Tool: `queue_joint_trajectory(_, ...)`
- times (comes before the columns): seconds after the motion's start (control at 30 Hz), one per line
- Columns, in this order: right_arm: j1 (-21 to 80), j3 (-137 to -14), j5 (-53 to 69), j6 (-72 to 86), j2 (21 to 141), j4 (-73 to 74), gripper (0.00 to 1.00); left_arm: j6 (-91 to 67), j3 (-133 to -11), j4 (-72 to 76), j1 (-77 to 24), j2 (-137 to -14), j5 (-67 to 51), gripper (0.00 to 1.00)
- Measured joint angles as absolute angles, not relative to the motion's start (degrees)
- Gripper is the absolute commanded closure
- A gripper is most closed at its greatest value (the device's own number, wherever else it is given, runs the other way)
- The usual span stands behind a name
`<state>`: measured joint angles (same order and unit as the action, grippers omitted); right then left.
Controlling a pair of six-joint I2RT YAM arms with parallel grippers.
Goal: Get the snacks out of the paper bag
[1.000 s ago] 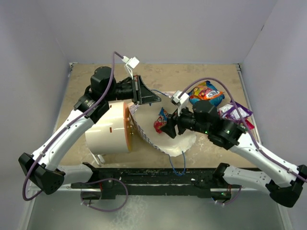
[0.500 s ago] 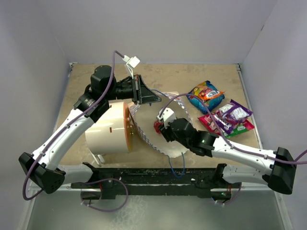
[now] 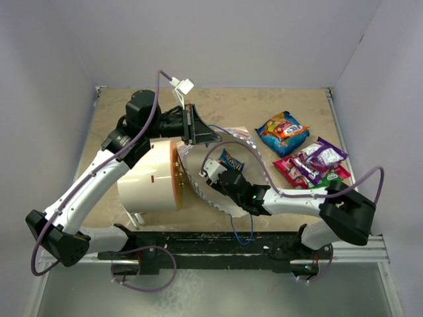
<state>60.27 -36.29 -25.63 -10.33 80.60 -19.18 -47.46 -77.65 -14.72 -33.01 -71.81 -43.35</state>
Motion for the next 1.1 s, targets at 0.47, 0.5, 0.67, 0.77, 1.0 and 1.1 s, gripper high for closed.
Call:
queue_joint_trajectory(0.47, 51.9, -40.1, -29.1, -9.8, 87.8, -24.2, 0.41, -47.2, -78.7, -15.2, -33.0, -73.6, -44.6, 1.00)
queue_joint_trajectory(0.5, 51.3, -40.7, -28.9, -9.8, 88.2, -24.2, 0.41, -47.2, -78.7, -15.4, -33.0, -73.7, -44.6, 1.00)
queue_joint_trajectory(0.67, 49.8, -44.6, -28.4, -9.6, 92.4, -23.9, 0.42, -46.9, -79.3, -15.7, -33.0, -74.1, -44.8, 1.00)
queue_joint_trajectory(0.77, 49.2, -47.0, -27.8, -9.5, 94.7, -22.5, 0.43, -46.7, -79.6, -15.9, -33.0, -74.1, -44.8, 1.00)
queue_joint_trajectory(1.0, 47.6, -52.5, -27.4, -9.5, 99.6, -17.7, 0.43, -45.9, -79.6, -16.2, -33.0, -74.1, -44.7, 1.00)
queue_joint_trajectory(1.1, 46.7, -55.0, -27.4, -9.4, 102.0, -15.9, 0.43, -45.7, -79.7, -16.5, -33.0, -74.1, -44.4, 1.00)
